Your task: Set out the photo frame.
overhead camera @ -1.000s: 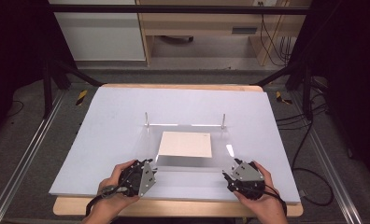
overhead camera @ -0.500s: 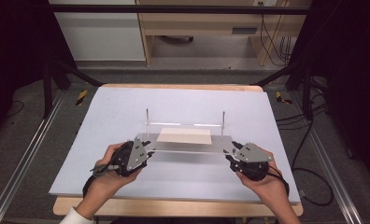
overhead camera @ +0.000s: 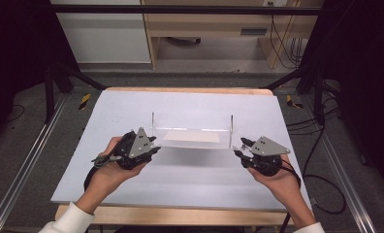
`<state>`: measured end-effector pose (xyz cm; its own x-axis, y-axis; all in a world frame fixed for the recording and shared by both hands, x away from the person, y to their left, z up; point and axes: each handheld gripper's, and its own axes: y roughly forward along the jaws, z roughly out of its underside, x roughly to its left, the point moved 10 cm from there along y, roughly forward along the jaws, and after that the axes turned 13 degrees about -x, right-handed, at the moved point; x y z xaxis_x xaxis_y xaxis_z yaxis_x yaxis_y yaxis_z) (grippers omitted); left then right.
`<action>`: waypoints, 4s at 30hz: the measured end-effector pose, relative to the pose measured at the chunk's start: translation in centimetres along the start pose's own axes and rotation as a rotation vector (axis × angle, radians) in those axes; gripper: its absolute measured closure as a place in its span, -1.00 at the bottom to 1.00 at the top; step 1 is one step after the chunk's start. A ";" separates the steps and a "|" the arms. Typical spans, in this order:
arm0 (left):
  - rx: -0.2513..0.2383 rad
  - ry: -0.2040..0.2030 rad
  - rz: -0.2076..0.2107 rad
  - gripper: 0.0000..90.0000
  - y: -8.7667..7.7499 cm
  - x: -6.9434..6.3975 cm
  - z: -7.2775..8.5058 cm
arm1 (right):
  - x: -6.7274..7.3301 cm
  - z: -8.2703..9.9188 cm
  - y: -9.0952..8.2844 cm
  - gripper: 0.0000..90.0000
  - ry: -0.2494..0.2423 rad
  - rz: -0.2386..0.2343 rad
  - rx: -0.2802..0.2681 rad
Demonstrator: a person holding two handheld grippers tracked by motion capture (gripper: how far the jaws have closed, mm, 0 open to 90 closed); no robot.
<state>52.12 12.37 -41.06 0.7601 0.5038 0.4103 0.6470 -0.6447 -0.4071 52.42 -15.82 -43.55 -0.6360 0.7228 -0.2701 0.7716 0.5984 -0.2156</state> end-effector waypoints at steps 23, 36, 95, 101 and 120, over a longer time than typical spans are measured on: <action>-0.074 -0.056 -0.046 0.27 0.2 2.5 -1.5 | -1.5 -2.0 0.7 0.33 0.059 -0.066 0.004; -0.305 -0.230 -0.214 -0.53 -2.7 4.9 -2.7 | -4.0 -3.7 2.4 0.32 0.121 -0.030 -0.027; 0.053 -0.405 -0.172 -0.75 -2.4 1.1 14.6 | -13.1 -5.5 11.3 0.25 0.391 0.168 -0.079; 0.061 -0.406 -0.165 -0.75 -2.4 0.9 14.8 | -13.3 -5.4 11.8 0.22 0.415 0.178 -0.076; 0.075 -0.406 -0.179 -0.79 -2.4 0.9 15.2 | -12.7 -4.1 10.6 -0.45 0.368 0.271 -0.035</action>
<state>52.13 23.08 -52.11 0.5879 0.7980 0.1325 0.7616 -0.4908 -0.4232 68.63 -17.20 -38.56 -0.3757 0.9259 0.0404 0.9139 0.3774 -0.1498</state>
